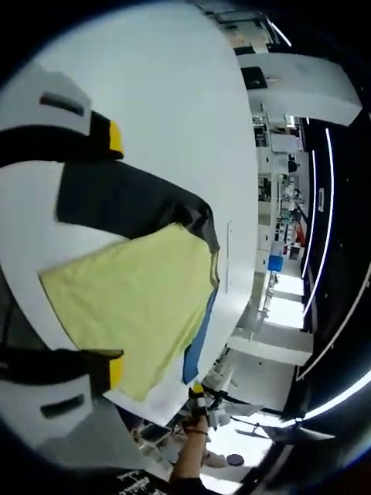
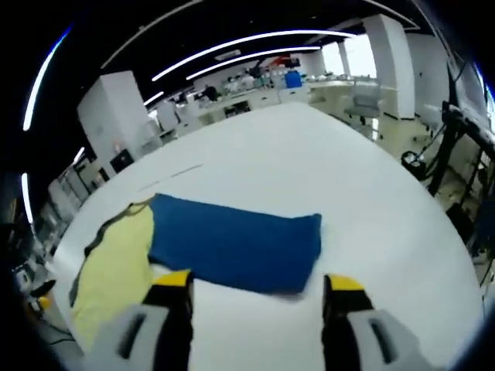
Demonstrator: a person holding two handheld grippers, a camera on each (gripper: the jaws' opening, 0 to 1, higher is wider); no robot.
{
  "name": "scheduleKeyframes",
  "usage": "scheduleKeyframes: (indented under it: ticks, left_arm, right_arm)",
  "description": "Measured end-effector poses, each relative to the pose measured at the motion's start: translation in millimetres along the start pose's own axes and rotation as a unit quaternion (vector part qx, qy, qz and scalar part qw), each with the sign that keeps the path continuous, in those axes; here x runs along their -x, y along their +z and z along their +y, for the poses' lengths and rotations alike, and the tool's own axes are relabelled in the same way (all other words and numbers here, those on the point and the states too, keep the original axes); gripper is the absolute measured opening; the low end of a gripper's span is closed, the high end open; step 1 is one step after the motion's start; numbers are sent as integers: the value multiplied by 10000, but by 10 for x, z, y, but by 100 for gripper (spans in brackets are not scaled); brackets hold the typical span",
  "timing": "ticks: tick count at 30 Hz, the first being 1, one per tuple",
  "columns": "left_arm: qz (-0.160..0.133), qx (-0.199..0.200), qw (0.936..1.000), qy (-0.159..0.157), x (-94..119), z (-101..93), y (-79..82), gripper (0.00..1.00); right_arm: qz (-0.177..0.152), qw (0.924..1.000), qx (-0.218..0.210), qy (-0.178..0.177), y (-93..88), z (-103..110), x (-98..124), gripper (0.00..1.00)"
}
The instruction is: Fold the garment on the visible template until the final outline fits inside the template.
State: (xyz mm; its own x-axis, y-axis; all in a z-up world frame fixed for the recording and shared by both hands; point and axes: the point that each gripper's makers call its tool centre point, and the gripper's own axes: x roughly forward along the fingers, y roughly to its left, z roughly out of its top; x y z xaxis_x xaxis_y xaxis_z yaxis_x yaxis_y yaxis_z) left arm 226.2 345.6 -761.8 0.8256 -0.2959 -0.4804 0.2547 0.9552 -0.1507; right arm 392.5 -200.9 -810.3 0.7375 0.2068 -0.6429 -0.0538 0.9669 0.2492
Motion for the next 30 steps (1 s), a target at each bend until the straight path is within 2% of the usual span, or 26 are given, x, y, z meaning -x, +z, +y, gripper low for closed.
scheduleKeyframes:
  ticks: [5, 7, 8, 10, 15, 20, 24, 27, 28, 30]
  left_arm:
    - [-73, -16, 10000, 21, 9, 5, 50, 99]
    - [-106, -38, 9999, 43, 18, 15, 65, 99]
    - [-112, -46, 9999, 55, 23, 21, 68, 99]
    - [-134, -60, 9998, 100, 46, 38, 79, 98]
    - [-241, -146, 9993, 249, 129, 107, 139, 95]
    - [-317, -172, 9989, 300, 151, 123, 168, 92]
    - [-385, -230, 9985, 301, 148, 107, 202, 91]
    - [-337, -297, 9986, 270, 136, 82, 187, 90]
    - [-316, -315, 9987, 266, 134, 80, 179, 90]
    - [-283, -318, 9988, 248, 133, 74, 170, 89]
  right_arm:
    - [-35, 9992, -296, -276, -23, -170, -128, 46]
    - [-36, 9988, -336, -367, -63, -144, -124, 38]
    - [-9, 9984, -333, -463, -49, -291, -199, 35]
    - [51, 9978, -323, -578, -98, -268, -180, 29]
    - [94, 9964, -361, -762, -107, -354, -250, 22]
    - [109, 9951, -269, -942, -134, -321, -207, 13]
    - [141, 9951, -226, -948, -127, -343, -239, 8]
    - [140, 9950, -327, -930, -145, -259, -199, 6]
    - [137, 9950, -337, -933, -129, -324, -232, 5]
    - [122, 9951, -339, -923, -120, -308, -208, 3]
